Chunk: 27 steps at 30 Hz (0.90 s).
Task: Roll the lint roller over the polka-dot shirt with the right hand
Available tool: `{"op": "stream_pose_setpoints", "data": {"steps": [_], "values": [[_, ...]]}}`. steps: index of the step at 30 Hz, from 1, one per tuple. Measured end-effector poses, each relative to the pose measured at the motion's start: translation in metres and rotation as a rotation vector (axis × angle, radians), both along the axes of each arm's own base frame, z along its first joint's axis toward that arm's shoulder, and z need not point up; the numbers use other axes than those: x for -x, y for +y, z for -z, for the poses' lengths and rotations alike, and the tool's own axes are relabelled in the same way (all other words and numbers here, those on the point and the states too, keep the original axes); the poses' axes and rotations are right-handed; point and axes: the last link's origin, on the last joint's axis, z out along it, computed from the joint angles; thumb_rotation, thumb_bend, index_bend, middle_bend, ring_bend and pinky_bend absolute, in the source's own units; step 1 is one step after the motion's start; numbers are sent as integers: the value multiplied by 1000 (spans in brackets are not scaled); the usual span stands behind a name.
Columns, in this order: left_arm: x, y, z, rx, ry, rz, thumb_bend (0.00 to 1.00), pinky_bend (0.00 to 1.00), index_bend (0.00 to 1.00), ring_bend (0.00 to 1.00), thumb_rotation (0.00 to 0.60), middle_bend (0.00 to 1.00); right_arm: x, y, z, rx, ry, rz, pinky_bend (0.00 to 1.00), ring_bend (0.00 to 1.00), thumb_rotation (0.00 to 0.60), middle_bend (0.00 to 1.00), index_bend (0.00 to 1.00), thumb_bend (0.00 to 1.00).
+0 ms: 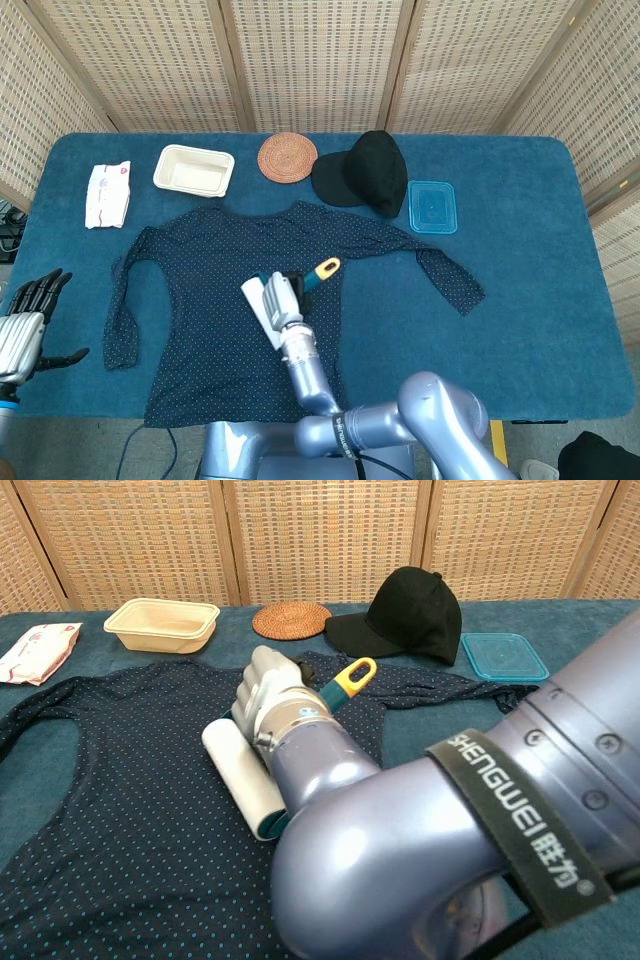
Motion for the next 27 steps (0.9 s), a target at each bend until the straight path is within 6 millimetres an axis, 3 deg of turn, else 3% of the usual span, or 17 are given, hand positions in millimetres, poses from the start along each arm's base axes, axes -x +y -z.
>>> {"op": "stream_pose_setpoints", "data": {"steps": [13,20,27], "values": [[-2,-1,3,1,10,3,0,0,0,0,600,0,50,-40,-37,120,57,46,1000,1000,600,1000,714,837],[-3,-2,3,0,8,7,0,0,0,0,600,0,53,-42,-39,130,50,69,1000,1000,600,1000,711,838],[-3,-2,2,0,4,7,0,0,0,0,600,0,38,-22,-23,81,51,24,1000,1000,600,1000,706,838]]}}
